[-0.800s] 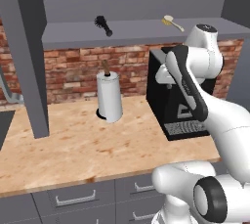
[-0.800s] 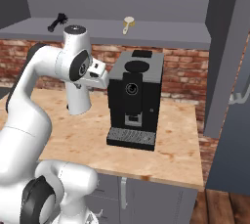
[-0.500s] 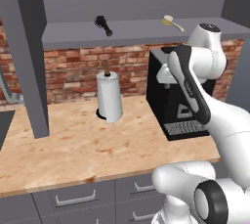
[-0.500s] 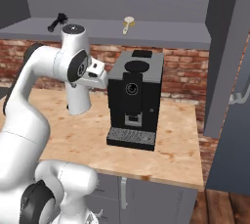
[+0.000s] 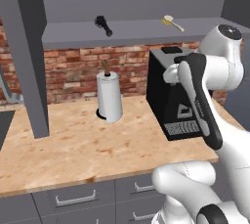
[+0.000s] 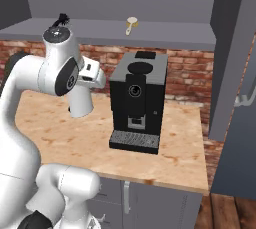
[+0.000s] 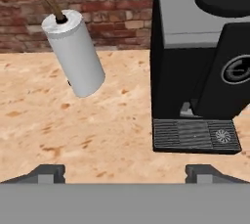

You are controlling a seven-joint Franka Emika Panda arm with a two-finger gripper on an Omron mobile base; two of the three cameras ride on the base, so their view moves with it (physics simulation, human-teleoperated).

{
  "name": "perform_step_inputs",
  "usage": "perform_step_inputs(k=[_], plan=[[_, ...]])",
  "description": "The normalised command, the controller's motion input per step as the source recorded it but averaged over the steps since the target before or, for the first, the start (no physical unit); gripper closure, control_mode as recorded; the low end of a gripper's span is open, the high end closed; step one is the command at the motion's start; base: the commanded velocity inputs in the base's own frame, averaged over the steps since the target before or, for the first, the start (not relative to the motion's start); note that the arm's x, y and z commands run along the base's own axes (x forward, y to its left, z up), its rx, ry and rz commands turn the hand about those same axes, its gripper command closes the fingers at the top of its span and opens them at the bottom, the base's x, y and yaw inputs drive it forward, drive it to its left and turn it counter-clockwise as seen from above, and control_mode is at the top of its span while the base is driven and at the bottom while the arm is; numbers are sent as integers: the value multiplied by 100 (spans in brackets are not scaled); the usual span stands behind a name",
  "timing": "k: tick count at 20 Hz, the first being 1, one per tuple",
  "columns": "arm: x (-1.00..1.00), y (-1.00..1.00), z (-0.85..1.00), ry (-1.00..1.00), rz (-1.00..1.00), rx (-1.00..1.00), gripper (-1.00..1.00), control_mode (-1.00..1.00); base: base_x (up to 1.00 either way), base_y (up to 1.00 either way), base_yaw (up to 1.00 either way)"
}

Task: Locate and retrieve the dish brush and dish brush from the cabinet. Place them next to the sink.

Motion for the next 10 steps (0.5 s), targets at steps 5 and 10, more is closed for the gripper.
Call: perform_step_inputs(k=[5, 10], plan=[[-19, -1, 62, -18, 2, -8, -100, -100, 0, 0, 0], [-20, -2, 55, -17, 0, -6, -100, -100, 0, 0, 0]])
